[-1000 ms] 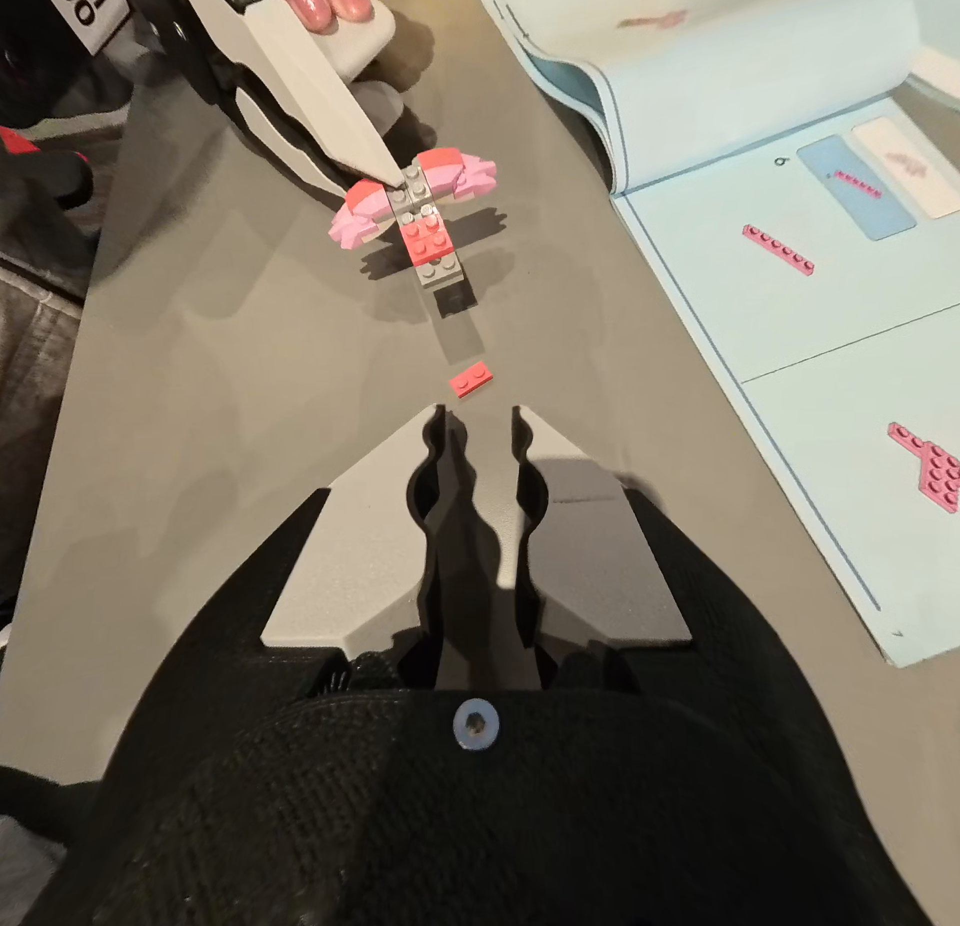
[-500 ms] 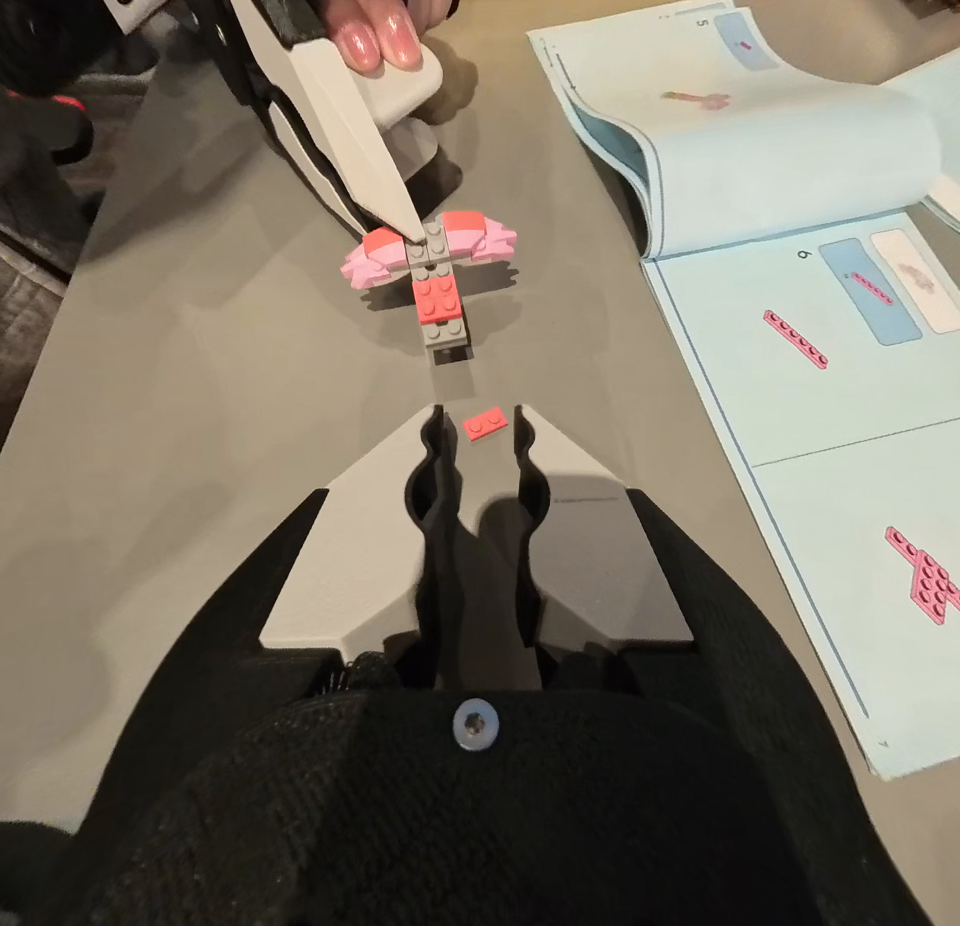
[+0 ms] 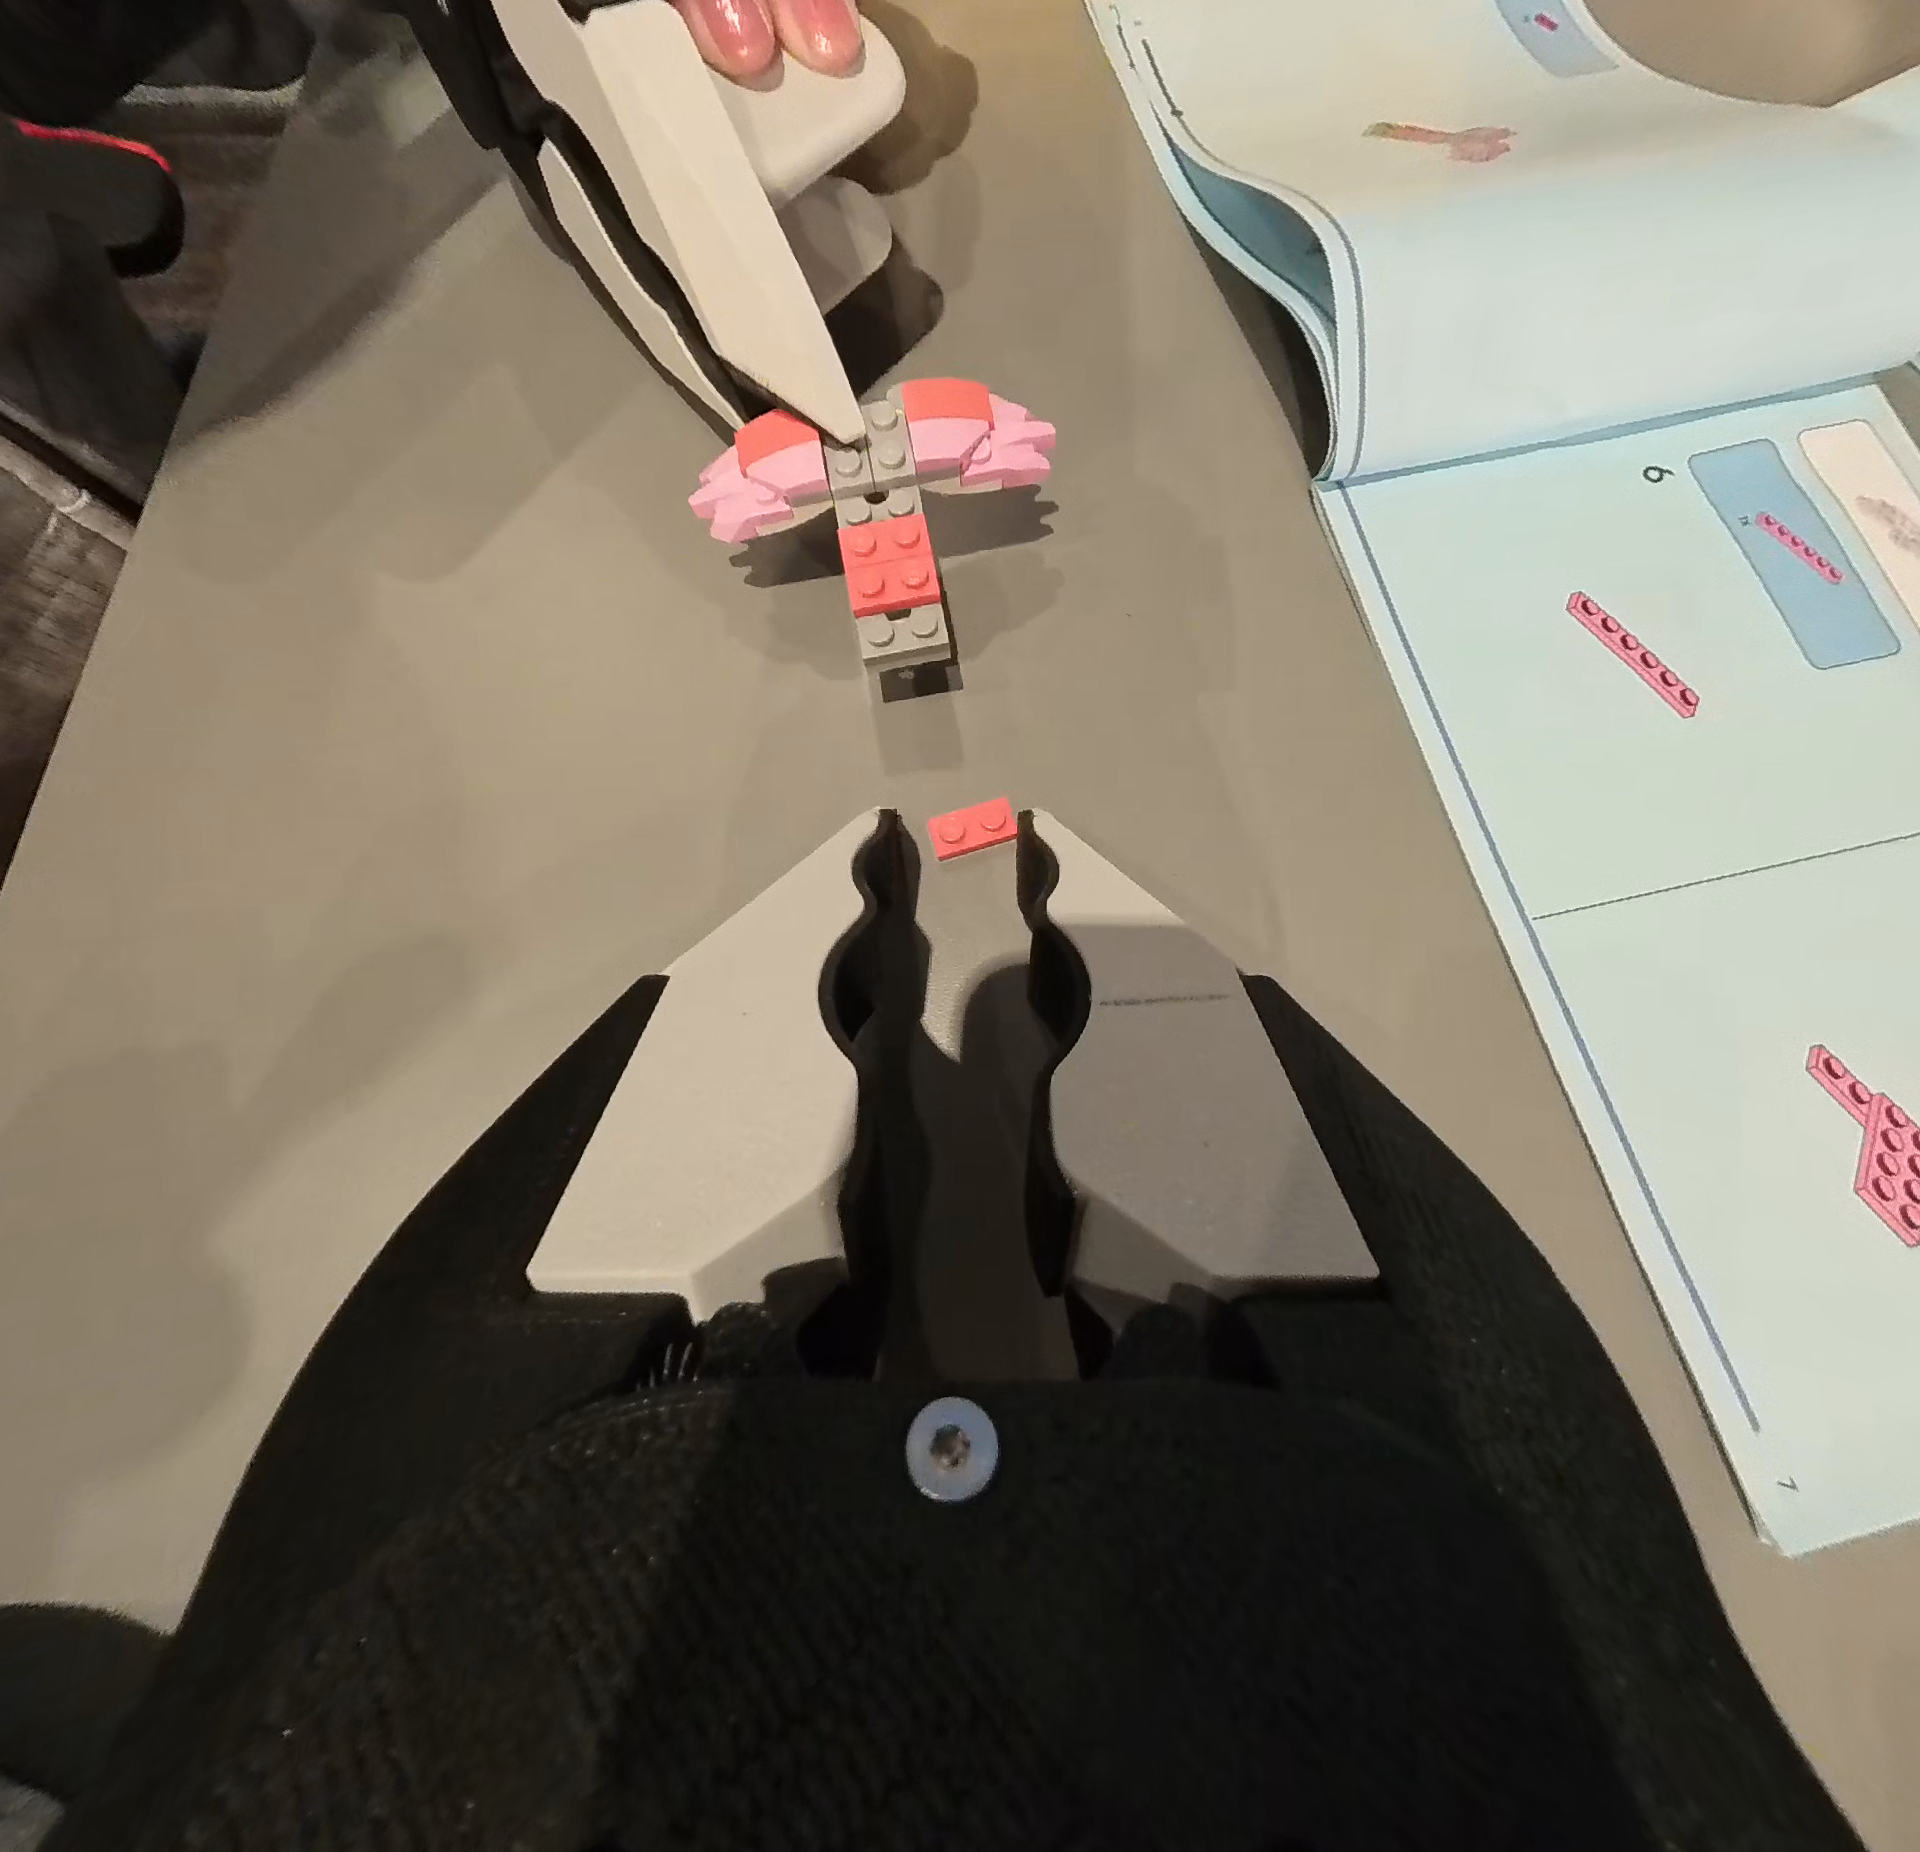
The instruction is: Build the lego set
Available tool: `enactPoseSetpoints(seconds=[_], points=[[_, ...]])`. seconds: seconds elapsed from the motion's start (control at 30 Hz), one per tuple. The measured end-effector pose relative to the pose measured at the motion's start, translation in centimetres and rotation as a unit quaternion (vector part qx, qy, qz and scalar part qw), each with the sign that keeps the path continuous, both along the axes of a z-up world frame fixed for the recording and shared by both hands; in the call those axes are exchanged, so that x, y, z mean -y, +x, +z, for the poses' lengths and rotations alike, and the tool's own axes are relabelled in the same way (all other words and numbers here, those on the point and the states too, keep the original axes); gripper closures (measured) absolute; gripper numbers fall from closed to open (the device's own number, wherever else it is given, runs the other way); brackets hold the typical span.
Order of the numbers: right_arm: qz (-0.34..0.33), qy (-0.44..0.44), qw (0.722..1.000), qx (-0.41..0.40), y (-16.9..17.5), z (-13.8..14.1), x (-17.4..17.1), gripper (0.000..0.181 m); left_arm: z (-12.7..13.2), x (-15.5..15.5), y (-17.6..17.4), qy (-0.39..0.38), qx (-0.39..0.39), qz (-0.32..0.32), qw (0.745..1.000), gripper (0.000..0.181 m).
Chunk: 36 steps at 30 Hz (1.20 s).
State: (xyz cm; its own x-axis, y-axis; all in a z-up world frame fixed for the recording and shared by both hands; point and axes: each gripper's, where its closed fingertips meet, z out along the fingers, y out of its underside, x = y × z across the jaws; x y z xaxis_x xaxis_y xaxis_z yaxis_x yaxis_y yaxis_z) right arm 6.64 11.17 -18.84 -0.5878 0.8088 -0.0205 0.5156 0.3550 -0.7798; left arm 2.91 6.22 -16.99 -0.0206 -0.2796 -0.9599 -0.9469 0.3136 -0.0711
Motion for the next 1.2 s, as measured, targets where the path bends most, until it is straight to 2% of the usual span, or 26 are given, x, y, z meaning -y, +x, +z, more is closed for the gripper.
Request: enactPoseSetpoints(seconds=[0.8, 0.93, 1.2], points=[[-0.005, -0.005, 1.0, 0.003, 0.43, 0.01, 0.03, 0.162, 0.25, -0.04, -0.48, 0.012, -0.004, 0.007, 1.0, 0.17], [-0.006, 0.008, 1.0, -0.015, -0.01, 0.24, 0.05, 0.155, 0.17, 0.06, -0.46, 0.011, -0.002, 0.006, 1.0, 0.17], [-0.002, 0.021, 1.0, -0.015, -0.13, 0.02, 0.19, 0.154, 0.18, -0.07, -0.37, 0.011, -0.003, 0.006, 1.0, 0.17]])
